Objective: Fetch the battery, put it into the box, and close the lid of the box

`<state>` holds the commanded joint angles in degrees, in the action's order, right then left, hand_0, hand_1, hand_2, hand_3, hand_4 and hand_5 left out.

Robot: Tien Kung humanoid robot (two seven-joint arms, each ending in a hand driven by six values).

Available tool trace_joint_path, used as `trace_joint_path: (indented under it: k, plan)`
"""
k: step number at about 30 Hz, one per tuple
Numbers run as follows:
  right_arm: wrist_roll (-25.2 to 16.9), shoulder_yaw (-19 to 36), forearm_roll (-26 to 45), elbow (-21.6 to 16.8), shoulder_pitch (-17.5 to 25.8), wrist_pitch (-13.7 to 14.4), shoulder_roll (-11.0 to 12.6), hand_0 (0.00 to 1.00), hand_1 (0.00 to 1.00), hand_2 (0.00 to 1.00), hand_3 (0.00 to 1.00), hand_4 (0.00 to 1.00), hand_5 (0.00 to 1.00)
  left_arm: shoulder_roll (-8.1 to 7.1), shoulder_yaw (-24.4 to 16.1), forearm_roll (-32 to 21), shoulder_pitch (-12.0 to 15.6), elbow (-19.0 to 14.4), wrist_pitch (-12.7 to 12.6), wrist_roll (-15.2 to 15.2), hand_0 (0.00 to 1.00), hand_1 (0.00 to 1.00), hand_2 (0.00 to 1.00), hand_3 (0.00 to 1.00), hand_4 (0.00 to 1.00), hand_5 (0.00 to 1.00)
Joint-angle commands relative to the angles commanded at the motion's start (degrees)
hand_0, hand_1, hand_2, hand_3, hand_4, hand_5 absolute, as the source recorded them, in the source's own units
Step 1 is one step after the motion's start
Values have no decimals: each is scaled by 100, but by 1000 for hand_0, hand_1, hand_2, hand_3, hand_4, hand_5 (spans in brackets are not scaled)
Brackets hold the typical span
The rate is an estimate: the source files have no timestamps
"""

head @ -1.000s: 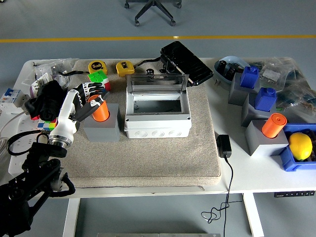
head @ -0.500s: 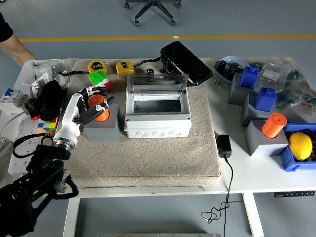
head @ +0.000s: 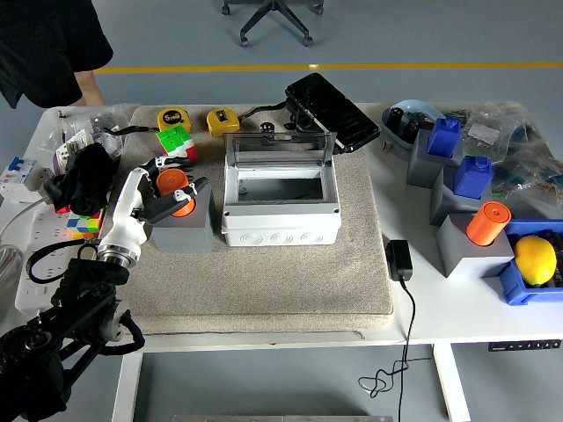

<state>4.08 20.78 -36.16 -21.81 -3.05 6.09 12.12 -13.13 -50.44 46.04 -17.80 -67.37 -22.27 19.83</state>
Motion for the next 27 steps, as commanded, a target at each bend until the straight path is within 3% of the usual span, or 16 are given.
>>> trace_joint_path:
  k: [6, 7, 11, 12, 18, 19, 24, 25, 27]
  plan:
    - [-11, 4, 2, 3, 2, 9, -7, 596, 609, 583, 566, 935, 453, 48, 62, -92, -61, 77, -26, 38, 481, 497, 521, 531, 955, 13]
    - [-13, 3, 3, 5, 2, 10, -8, 596, 607, 582, 565, 935, 453, 56, 69, -110, -69, 92, -28, 41, 405, 444, 441, 443, 916, 2]
    - [-23, -1, 7, 7, 9, 16, -11, 596, 607, 582, 565, 935, 453, 119, 91, -229, -113, 183, -40, 63, 405, 444, 441, 443, 916, 2]
    - [-26, -9, 11, 12, 11, 20, -12, 596, 607, 582, 565, 935, 452, 144, 101, -260, -133, 221, -45, 71, 338, 378, 347, 333, 852, 2]
    - [-47, -12, 17, 8, 11, 33, -19, 596, 607, 582, 565, 935, 452, 229, 138, -411, -204, 377, -36, 89, 338, 378, 347, 333, 852, 2]
    - [-51, -13, 20, 9, 10, 34, -21, 595, 606, 581, 565, 934, 451, 242, 166, -424, -224, 418, -29, 83, 286, 332, 300, 226, 725, 2]
    - [-70, -11, 21, 12, 8, 46, -22, 595, 606, 581, 565, 934, 451, 287, 223, -514, -263, 537, 17, 97, 286, 332, 300, 226, 725, 2]
    - [-77, -4, 16, 11, 7, 51, -21, 595, 606, 578, 565, 932, 450, 295, 226, -515, -265, 544, 25, 98, 263, 296, 262, 206, 662, 2]
    - [-92, 0, 16, 9, 9, 58, -20, 595, 606, 578, 565, 932, 450, 298, 242, -509, -268, 542, 24, 101, 263, 296, 262, 206, 662, 2]
